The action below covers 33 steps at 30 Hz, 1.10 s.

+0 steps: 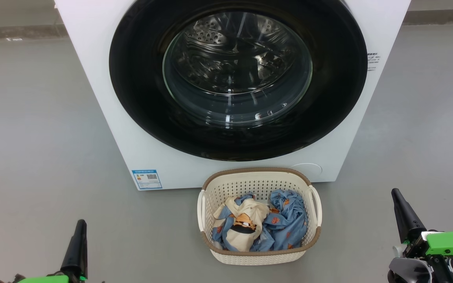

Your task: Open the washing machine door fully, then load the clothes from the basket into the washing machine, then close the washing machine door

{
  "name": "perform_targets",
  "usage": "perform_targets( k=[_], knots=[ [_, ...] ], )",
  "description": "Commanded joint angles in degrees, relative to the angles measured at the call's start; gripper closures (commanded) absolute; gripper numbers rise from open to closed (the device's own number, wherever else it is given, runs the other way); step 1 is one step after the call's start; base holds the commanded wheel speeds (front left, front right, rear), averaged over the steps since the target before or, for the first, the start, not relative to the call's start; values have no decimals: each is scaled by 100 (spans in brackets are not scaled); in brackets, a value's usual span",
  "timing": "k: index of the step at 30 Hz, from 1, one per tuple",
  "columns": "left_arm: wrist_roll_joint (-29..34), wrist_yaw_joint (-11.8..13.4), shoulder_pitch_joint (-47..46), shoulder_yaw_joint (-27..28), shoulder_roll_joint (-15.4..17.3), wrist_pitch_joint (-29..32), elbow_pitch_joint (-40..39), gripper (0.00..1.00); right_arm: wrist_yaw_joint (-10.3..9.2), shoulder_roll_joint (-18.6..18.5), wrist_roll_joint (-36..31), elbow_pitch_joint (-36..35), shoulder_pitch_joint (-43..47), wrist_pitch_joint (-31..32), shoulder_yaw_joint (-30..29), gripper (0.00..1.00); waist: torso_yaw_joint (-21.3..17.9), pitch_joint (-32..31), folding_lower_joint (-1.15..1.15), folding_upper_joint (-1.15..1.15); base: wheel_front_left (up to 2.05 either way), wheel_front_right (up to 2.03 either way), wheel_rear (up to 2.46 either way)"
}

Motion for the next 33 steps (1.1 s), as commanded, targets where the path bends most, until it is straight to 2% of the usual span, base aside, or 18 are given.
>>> perform_targets(
  k=[1,29,30,33],
  knots=[
    [63,3,-276,179,79,34,-117,100,34,-65,-35,-140,-241,23,117,100,0,0,0,0,0,0,0],
    [77,3,-277,195,68,47,-116,100,34,-59,-41,-140,-242,29,110,100,0,0,0,0,0,0,0],
    [8,1,-1,13,-4,15,1,0,0,2,-1,2,0,6,-5,0,0,0,0,0,0,0,0],
    [4,1,178,-8,-78,11,220,0,-1,108,1,267,152,3,2,0,0,1,0,0,0,0,0]
  ],
)
